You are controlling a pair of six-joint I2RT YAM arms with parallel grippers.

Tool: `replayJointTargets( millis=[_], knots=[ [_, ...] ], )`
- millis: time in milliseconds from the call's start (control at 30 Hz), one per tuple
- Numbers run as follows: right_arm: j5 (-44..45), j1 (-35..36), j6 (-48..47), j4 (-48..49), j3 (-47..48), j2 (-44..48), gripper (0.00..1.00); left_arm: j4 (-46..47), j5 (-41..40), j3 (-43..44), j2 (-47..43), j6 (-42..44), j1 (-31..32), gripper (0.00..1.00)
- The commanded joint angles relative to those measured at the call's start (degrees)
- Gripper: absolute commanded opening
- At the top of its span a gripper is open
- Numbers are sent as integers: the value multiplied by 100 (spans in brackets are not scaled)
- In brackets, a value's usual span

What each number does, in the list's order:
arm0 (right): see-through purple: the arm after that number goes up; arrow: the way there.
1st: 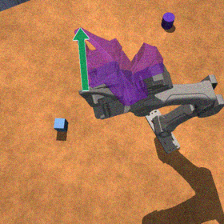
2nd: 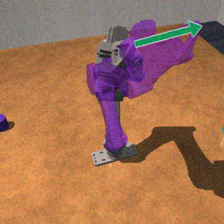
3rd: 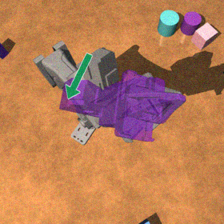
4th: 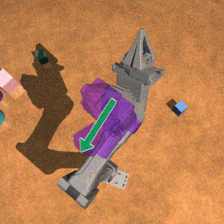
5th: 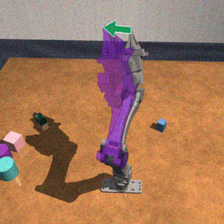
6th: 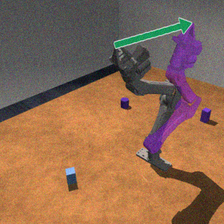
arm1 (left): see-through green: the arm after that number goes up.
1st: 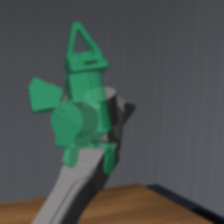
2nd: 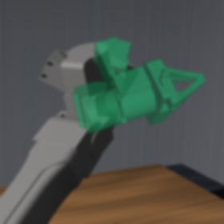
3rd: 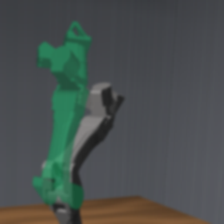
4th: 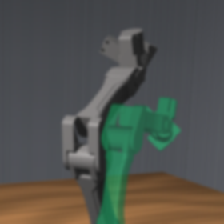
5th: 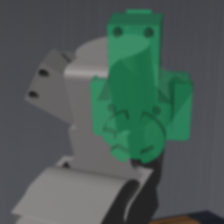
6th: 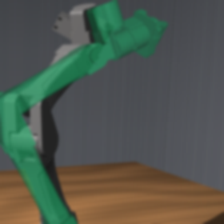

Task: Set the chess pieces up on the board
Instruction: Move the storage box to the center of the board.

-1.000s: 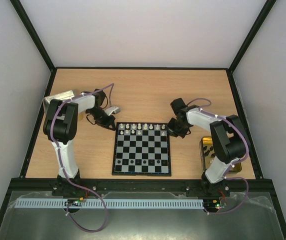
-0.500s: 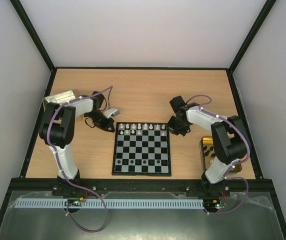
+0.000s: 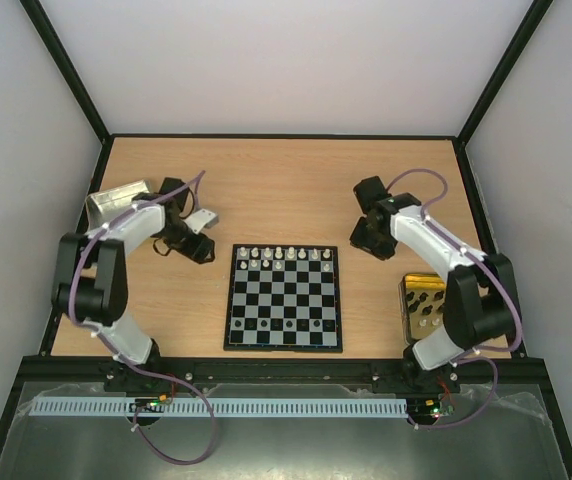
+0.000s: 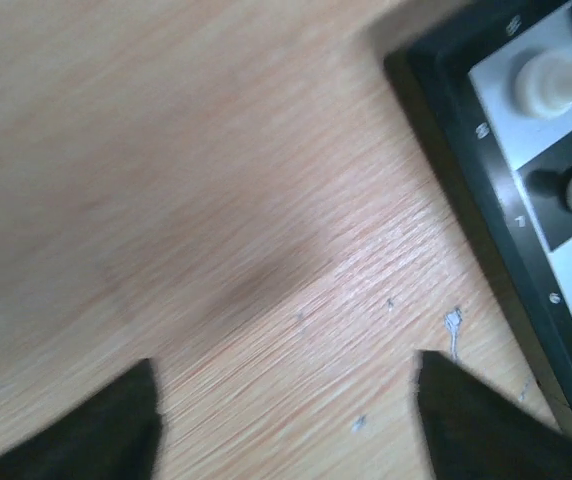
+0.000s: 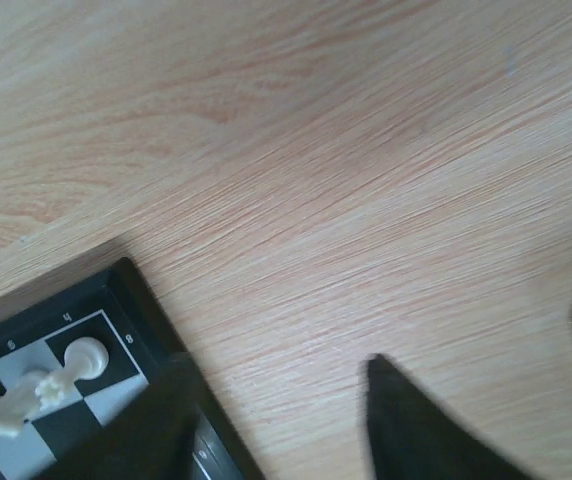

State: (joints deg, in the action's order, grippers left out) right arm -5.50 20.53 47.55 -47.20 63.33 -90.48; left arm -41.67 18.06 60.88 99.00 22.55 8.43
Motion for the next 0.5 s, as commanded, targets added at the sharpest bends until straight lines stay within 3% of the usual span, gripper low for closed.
replayJointTargets(
  millis=[0, 133, 467],
  knots=[
    [641, -100, -183, -696, 194, 649, 60, -291, -491, 220, -920, 143, -104, 98],
    [903, -212, -73, -1091, 178, 1072, 75, -751, -332, 466, -1081, 236, -223, 99],
    [911, -602, 297, -1420, -654, 2111, 76, -1127, -211, 466, -1549, 289, -315, 99]
  ],
)
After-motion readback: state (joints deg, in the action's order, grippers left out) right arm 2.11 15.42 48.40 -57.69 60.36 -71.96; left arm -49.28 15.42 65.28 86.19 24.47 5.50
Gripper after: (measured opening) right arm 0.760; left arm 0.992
